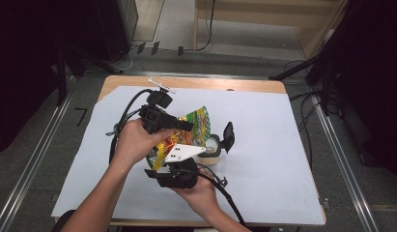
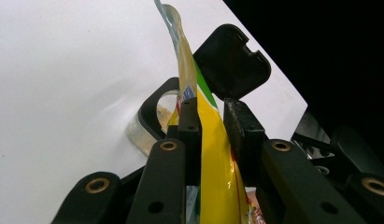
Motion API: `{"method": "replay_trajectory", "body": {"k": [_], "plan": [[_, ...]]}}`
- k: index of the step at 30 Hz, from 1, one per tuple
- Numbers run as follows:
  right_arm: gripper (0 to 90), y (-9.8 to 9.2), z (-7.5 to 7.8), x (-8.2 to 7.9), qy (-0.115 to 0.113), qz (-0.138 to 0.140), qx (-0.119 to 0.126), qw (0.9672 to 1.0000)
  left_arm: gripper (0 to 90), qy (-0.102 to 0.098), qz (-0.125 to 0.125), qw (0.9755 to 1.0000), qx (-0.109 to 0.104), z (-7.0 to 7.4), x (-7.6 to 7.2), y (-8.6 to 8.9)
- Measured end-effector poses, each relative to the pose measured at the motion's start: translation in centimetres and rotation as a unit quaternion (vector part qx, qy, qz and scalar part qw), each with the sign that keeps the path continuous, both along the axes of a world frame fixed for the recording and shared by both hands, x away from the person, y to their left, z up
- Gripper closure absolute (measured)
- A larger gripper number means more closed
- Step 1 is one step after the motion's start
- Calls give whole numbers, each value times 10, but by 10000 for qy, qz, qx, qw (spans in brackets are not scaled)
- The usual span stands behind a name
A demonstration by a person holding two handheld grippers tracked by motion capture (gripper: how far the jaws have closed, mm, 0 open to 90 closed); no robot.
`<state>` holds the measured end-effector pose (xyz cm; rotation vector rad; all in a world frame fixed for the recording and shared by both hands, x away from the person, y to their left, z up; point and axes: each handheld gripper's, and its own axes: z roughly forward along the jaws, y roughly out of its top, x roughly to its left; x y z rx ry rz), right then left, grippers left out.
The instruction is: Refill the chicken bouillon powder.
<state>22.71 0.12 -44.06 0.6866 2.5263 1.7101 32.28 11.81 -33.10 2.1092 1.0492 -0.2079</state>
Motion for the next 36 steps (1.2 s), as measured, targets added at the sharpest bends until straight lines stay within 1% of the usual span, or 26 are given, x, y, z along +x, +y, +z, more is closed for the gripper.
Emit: {"method": "replay_trajectory", "body": {"k": [10, 15, 19, 21, 25, 28, 31, 33, 36], "plan": [[609, 0, 0, 0, -27, -21, 24, 10000, 782, -6, -2, 10000, -21, 0, 0, 0], [610, 0, 0, 0, -2, -19, 28, 10000, 782, -12, 2, 10000, -7, 1, 0, -1], [609, -1, 2, -1, -12, 17, 18, 10000, 781, 46, -26, 10000, 1, 3, 0, -1], [609, -1, 4, 0, -72, 9, 23, 10000, 781, 80, -40, 10000, 18, 6, 3, -2], [610, -2, 7, 2, 12, -31, 142, 9999, 780, 91, -89, 9998, 155, 10, 6, -7], [610, -3, 7, 4, 26, -47, 154, 9999, 780, 70, -82, 9998, 136, 9, 8, -9], [611, -4, 5, 6, 96, -45, 140, 9998, 780, 87, -80, 9998, 163, 7, 9, -10], [612, -4, 4, 7, 122, -44, 130, 9998, 781, 37, -38, 9999, 152, 5, 8, -10], [612, -4, 3, 7, 81, -36, 116, 9999, 781, 1, -44, 9999, 152, 5, 7, -9]]}}
